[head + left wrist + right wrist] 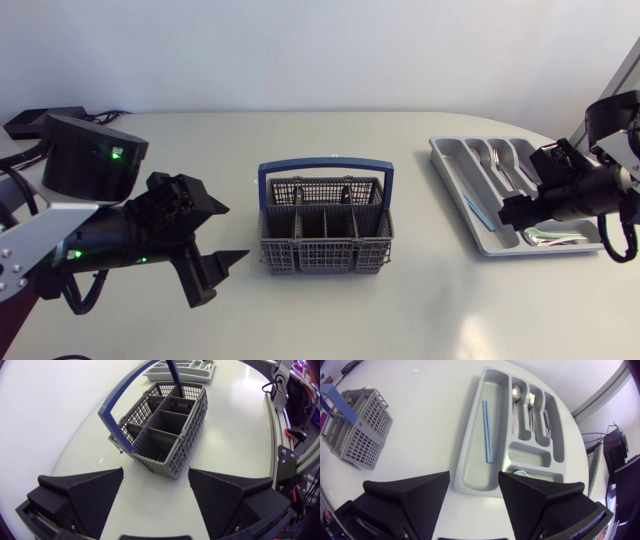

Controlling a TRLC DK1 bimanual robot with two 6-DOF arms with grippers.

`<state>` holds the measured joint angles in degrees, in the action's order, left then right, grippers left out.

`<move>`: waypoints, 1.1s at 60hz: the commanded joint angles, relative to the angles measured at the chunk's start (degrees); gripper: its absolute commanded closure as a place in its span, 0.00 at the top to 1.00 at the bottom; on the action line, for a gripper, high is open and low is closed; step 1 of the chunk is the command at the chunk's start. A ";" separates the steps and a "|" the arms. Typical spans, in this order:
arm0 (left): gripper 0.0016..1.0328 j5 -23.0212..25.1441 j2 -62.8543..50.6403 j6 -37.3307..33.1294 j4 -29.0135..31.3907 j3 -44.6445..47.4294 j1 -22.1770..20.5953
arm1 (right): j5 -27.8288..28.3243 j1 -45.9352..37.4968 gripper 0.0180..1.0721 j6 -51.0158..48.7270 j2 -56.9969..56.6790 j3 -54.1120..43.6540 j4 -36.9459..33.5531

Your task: Sort the cutlery from the basket into the organizer compartments.

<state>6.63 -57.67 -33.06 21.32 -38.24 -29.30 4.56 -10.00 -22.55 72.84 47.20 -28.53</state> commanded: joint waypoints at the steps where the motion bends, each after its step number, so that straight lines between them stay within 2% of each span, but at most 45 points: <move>1: 0.86 2.51 0.19 -0.34 0.48 0.89 3.72 | 3.62 1.30 0.68 -0.66 -1.38 -2.02 -1.08; 9: 0.84 6.02 -2.45 -0.52 0.21 -0.43 8.73 | 8.45 5.08 0.66 0.66 -2.09 -2.02 -2.14; 14: 0.81 8.31 -5.35 -0.69 -0.32 -1.14 11.11 | 10.21 8.24 0.58 1.89 -2.17 -2.02 -2.23; 20: 0.74 9.10 -8.42 -0.52 -1.90 -1.40 11.46 | 10.47 12.81 0.43 4.09 -1.56 -1.76 -1.35; 24: 0.63 10.68 -11.24 0.10 -3.30 -2.02 11.55 | 10.47 16.15 0.30 5.67 0.02 -1.32 -0.56; 29: 0.57 11.65 -13.43 0.71 -4.27 -2.63 11.55 | 10.56 18.26 0.19 6.55 1.43 -0.79 -0.29; 32: 0.48 13.05 -15.54 0.71 -4.45 -3.69 11.63 | 11.09 19.76 0.07 7.34 2.66 -0.27 0.06; 40: 0.31 15.69 -19.15 1.77 -5.76 -5.88 12.25 | 11.09 22.83 0.06 8.83 4.86 0.96 0.23; 46: 0.19 15.87 -22.57 3.18 -7.70 -7.29 11.90 | 11.09 25.12 0.06 10.50 6.70 2.02 0.94; 59: 0.19 17.36 -25.83 3.53 -9.54 -7.82 10.75 | 11.09 30.83 0.06 12.70 10.66 5.18 1.29; 66: 0.19 18.15 -26.00 3.09 -10.16 -7.55 12.25 | 10.91 33.73 0.06 13.32 12.77 7.03 1.29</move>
<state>23.33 -82.70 -30.41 12.03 -44.73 -17.69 14.76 21.61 -11.27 83.57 52.18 -28.01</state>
